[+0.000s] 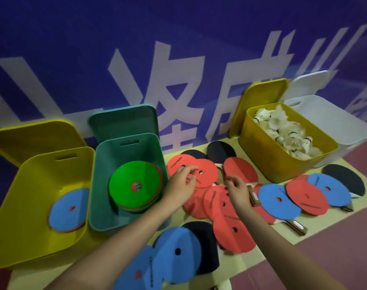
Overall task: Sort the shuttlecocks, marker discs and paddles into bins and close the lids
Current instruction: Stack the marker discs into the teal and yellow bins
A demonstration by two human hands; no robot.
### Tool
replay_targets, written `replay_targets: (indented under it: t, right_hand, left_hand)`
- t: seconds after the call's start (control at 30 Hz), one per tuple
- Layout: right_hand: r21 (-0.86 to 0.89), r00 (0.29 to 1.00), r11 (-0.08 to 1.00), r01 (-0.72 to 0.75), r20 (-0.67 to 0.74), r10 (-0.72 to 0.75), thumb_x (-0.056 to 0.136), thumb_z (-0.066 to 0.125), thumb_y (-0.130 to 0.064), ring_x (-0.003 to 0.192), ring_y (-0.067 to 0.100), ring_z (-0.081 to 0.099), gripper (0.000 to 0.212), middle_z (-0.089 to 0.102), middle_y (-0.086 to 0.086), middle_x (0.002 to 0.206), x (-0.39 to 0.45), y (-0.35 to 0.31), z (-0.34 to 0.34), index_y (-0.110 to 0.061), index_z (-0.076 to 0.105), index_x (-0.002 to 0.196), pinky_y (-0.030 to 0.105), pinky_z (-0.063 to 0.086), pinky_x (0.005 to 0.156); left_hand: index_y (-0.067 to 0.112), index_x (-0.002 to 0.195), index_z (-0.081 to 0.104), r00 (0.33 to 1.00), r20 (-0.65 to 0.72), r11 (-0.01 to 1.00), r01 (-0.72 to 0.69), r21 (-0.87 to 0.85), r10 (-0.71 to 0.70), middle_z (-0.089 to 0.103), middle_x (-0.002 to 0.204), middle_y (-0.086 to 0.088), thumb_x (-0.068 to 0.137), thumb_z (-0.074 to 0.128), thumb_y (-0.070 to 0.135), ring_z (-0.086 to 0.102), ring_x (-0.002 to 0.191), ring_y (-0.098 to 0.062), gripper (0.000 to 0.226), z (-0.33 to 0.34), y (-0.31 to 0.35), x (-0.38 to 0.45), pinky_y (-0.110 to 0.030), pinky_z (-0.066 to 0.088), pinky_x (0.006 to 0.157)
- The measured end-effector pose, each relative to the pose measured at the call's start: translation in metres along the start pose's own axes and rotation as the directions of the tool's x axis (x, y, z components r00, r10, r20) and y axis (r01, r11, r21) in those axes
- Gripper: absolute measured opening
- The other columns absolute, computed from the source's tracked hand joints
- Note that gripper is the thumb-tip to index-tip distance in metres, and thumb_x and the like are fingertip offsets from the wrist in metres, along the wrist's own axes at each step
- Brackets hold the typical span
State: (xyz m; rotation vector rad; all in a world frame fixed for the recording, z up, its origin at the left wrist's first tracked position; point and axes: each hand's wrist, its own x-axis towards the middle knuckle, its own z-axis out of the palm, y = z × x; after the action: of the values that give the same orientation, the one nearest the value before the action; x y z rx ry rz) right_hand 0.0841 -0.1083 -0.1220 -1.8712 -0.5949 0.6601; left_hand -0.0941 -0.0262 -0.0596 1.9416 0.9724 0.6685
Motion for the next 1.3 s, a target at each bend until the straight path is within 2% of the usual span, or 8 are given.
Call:
replay_targets:
  t: [0.23,0.4,0.53,0.73,0.9,1.0,1.13,1.3]
  right_hand:
    - [-0.31,0.989,0.95,0.04,0.148,0.007,0.088,0.053,-0.013,0.101,0.024,0.062,0.026,0.069,0.007,0.106,0.045,0.053,-0.039,-0.012,0.066,0.111,0.027,0.04,0.075]
    - [-0.436,0.914,0.869,0.234,0.405,-0.043,0.084,0.053,-0.022,0.114,0.03,0.056,0.043,0.062,0.014,0.12,0.072,0.068,-0.035,-0.007,0.057,0.125,0.035,0.042,0.095]
    - [-0.593,0.879,0.735,0.329,0.477,-0.008,0.085,0.059,-0.022,0.125,0.029,0.045,0.06,0.051,0.012,0.135,0.089,0.077,-0.024,-0.014,0.04,0.141,0.037,0.037,0.104]
    - [-0.68,0.839,0.545,0.49,0.537,-0.085,0.088,0.054,-0.025,0.108,0.033,0.049,0.029,0.057,0.013,0.113,0.113,0.084,-0.018,-0.012,0.061,0.113,0.036,0.039,0.087]
    - [-0.402,0.813,0.826,0.395,0.572,-0.11,0.092,0.058,-0.025,0.091,0.028,0.059,0.017,0.064,0.01,0.096,0.129,0.071,-0.026,-0.01,0.057,0.101,0.037,0.043,0.077]
    - [-0.327,0.843,0.869,0.372,0.51,-0.169,0.093,0.058,-0.023,0.084,0.026,0.063,0.02,0.067,0.008,0.092,0.148,0.057,-0.035,-0.011,0.056,0.109,0.036,0.044,0.071]
    - [-0.212,0.922,0.944,0.252,0.349,-0.168,0.094,0.056,-0.022,0.094,0.012,0.059,0.032,0.066,0.0,0.109,0.181,0.045,-0.037,-0.021,0.054,0.127,0.027,0.045,0.078]
    - [-0.114,0.972,0.991,0.067,0.233,-0.039,0.094,0.053,-0.014,0.114,0.016,0.055,0.033,0.062,-0.001,0.122,0.202,0.057,-0.029,-0.018,0.056,0.127,0.023,0.038,0.091]
  left_hand:
    - [0.019,0.123,0.058,0.969,0.049,0.961,0.232,0.152,-0.242,0.058,0.113,0.0,0.091,0.051,0.009,0.057,0.097,-0.011,0.034,0.079,-0.033,0.033,-0.022,0.044,0.089]
    - [0.017,0.125,0.055,0.86,-0.04,0.833,0.503,0.232,-0.508,0.057,0.124,-0.007,0.09,0.053,0.015,0.058,0.112,-0.027,0.035,0.105,-0.073,0.045,-0.032,0.046,0.091]
    - [0.023,0.131,0.049,0.769,-0.155,0.704,0.633,0.322,-0.621,0.052,0.124,-0.012,0.092,0.05,0.024,0.054,0.11,-0.035,0.039,0.108,-0.085,0.052,-0.034,0.043,0.088]
    - [0.019,0.138,0.043,0.652,-0.278,0.643,0.754,0.134,-0.706,0.056,0.127,-0.018,0.084,0.057,0.029,0.056,0.112,-0.037,0.057,0.092,-0.113,0.093,-0.043,0.047,0.095]
    - [0.008,0.132,0.05,0.595,-0.32,0.641,0.766,-0.05,-0.737,0.06,0.126,-0.017,0.086,0.057,0.014,0.057,0.114,-0.035,0.047,0.083,-0.123,0.117,-0.04,0.045,0.098]
    - [0.008,0.132,0.05,0.609,-0.349,0.662,0.748,-0.046,-0.712,0.06,0.125,-0.016,0.087,0.059,0.013,0.057,0.113,-0.035,0.046,0.085,-0.128,0.128,-0.04,0.045,0.097]
    - [0.013,0.127,0.053,0.626,-0.357,0.675,0.737,-0.02,-0.694,0.062,0.122,-0.013,0.083,0.064,0.021,0.059,0.109,-0.033,0.046,0.082,-0.143,0.146,-0.043,0.048,0.095]
    - [0.016,0.128,0.05,0.56,-0.372,0.566,0.818,0.105,-0.74,0.056,0.127,-0.014,0.078,0.069,0.043,0.048,0.118,-0.039,0.061,0.084,-0.166,0.162,-0.047,0.043,0.099]
